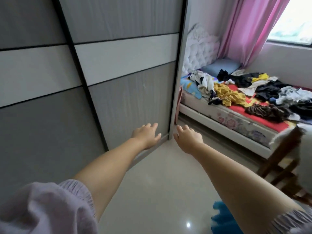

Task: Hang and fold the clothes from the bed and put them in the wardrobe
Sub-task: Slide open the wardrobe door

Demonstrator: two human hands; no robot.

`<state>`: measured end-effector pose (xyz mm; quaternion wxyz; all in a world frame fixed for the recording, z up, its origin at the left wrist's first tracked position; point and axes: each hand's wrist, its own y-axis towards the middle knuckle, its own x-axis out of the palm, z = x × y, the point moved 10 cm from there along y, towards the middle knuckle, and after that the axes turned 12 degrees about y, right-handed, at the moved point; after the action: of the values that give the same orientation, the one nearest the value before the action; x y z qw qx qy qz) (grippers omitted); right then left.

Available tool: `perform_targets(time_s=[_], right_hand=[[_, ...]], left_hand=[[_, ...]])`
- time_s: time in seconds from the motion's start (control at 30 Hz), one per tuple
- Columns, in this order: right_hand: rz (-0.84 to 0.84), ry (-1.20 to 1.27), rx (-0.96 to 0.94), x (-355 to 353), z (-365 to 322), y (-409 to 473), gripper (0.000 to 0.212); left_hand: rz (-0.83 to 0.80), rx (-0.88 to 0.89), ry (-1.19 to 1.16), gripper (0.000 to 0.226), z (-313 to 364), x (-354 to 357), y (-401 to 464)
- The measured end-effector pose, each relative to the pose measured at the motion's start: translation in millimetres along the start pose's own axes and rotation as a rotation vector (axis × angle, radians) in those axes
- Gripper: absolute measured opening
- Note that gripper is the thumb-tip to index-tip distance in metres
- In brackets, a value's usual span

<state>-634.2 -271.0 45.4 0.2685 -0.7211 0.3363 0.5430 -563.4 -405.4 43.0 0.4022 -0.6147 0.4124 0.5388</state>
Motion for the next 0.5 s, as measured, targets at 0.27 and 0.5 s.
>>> perform_targets(time_s=[0.27,0.5], right_hand=[[0.014,0.022,0.002,-32,43,181,0.040],[0.012,0.139,0.052,-14,56,332,0.041]], left_hand=[[0.018,-0.039,-0.037,0.056,-28,-29,173],[0.010,0.086,0.024,0.054,-49,-29,334]])
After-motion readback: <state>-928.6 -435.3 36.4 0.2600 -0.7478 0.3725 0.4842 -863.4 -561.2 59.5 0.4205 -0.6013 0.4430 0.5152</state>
